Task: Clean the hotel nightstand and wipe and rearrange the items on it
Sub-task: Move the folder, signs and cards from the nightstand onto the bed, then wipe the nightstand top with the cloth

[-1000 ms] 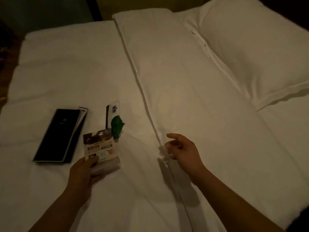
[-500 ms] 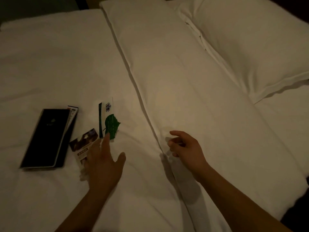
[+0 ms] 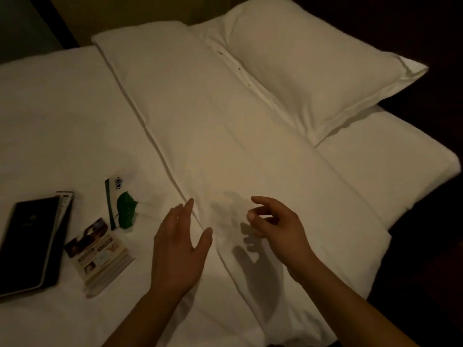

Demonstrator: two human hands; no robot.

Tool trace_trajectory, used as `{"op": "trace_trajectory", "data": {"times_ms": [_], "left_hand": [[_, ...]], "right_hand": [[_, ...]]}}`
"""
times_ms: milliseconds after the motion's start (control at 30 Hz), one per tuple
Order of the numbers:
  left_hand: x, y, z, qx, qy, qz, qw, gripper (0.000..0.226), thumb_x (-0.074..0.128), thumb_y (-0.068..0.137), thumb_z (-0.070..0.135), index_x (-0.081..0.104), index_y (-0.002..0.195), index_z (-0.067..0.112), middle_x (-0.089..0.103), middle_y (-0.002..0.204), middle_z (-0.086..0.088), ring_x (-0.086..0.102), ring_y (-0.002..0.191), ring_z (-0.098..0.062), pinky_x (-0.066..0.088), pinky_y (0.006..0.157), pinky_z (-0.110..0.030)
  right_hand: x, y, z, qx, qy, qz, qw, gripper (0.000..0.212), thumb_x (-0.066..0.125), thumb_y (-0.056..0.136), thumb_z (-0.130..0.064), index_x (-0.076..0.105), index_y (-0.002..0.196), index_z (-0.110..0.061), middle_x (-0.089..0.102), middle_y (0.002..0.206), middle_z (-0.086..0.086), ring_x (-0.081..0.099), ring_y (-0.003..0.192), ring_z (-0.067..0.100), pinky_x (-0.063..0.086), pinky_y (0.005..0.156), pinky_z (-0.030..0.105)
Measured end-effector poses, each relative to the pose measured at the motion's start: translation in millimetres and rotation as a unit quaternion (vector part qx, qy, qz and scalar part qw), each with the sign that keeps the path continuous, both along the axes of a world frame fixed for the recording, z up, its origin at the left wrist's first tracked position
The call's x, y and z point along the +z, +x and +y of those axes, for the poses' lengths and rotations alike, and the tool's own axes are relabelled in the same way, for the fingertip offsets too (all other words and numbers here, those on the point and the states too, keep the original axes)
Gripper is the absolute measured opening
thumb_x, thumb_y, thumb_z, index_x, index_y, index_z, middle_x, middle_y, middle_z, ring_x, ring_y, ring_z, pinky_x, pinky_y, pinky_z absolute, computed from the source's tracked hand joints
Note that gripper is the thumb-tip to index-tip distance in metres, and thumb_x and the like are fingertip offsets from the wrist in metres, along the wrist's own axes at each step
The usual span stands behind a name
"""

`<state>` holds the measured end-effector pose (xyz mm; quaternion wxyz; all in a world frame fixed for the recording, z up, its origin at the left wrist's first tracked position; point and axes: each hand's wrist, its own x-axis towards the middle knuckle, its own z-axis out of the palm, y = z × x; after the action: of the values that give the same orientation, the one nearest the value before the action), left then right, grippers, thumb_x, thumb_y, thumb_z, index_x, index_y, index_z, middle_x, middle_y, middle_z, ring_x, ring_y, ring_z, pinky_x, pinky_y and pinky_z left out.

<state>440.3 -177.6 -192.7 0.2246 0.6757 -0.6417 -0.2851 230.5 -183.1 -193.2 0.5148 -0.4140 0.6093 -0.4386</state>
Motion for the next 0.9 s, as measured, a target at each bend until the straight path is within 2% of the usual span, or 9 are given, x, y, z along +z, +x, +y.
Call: {"op": "trace_trajectory", "data": {"times_ms": [133,200,300,467,600,733,800,900], "left_hand": [[10,-42,2,-0.046,-0.011,0.026,0.999,0.071,0.047,0.092,0.052,0.030,0.156,0.028,0.035,0.160,-0.006,0.033,0.147,-0.026,0.036,0.115,-0.054],[11,-64,2,-0.077,-0.019,0.030,0.996,0.068,0.049,0.095,0.050,0.028,0.156,0.030,0.033,0.161,-0.006,0.030,0.149,-0.026,0.033,0.117,-0.053],[13,-98,4,-0.137,-0.022,0.015,0.990,0.069,0.044,0.095,0.055,0.025,0.157,0.033,0.030,0.163,-0.005,0.024,0.151,-0.023,0.027,0.121,-0.050],[19,-154,14,-0.218,-0.025,0.003,0.976,0.079,0.028,0.085,0.068,0.023,0.157,0.035,0.028,0.164,-0.003,0.018,0.152,-0.020,0.018,0.121,-0.040],[21,-201,37,-0.264,-0.011,0.008,0.965,0.072,0.035,0.090,0.062,0.020,0.156,0.038,0.025,0.165,0.000,0.017,0.153,-0.018,0.021,0.121,-0.040],[24,-254,66,-0.303,0.002,0.018,0.953,0.066,0.047,0.097,0.052,0.022,0.157,0.036,0.028,0.163,-0.002,0.024,0.150,-0.019,0.027,0.120,-0.045],[26,-281,84,-0.329,0.007,0.015,0.944,0.069,0.042,0.094,0.058,0.024,0.156,0.035,0.030,0.162,-0.002,0.027,0.149,-0.019,0.030,0.119,-0.047],[27,-321,110,-0.365,0.001,-0.004,0.931,0.077,0.030,0.087,0.066,0.026,0.157,0.033,0.032,0.161,-0.002,0.030,0.148,-0.019,0.030,0.119,-0.041]], "right_hand": [[10,-38,25,-0.074,-0.018,0.009,0.997,0.027,0.070,0.087,-0.031,0.067,0.108,-0.047,0.071,0.097,-0.012,0.071,0.084,0.012,0.062,0.071,0.029],[13,-59,39,-0.113,-0.018,0.009,0.993,0.027,0.071,0.087,-0.029,0.068,0.108,-0.045,0.072,0.097,-0.010,0.071,0.085,0.015,0.062,0.074,0.032],[18,-87,61,-0.163,-0.020,0.006,0.986,0.026,0.071,0.087,-0.027,0.069,0.108,-0.042,0.073,0.096,-0.005,0.071,0.086,0.017,0.062,0.071,0.030],[21,-133,101,-0.232,-0.021,0.000,0.972,0.027,0.071,0.087,-0.027,0.069,0.108,-0.044,0.072,0.096,-0.010,0.072,0.089,0.013,0.060,0.067,0.024],[21,-171,139,-0.271,-0.019,-0.002,0.962,0.028,0.072,0.086,-0.028,0.069,0.108,-0.045,0.072,0.097,-0.006,0.071,0.089,0.014,0.059,0.068,0.025],[25,-220,180,-0.310,-0.017,0.001,0.950,0.027,0.073,0.086,-0.027,0.069,0.109,-0.041,0.073,0.096,-0.008,0.072,0.088,0.013,0.060,0.069,0.026],[27,-244,205,-0.336,-0.014,0.002,0.942,0.028,0.073,0.086,-0.026,0.069,0.111,-0.038,0.073,0.096,-0.011,0.072,0.087,0.010,0.060,0.070,0.025],[30,-277,242,-0.363,-0.010,0.002,0.932,0.027,0.072,0.088,-0.022,0.068,0.111,-0.036,0.073,0.095,-0.010,0.072,0.085,0.008,0.059,0.069,0.021]]}}
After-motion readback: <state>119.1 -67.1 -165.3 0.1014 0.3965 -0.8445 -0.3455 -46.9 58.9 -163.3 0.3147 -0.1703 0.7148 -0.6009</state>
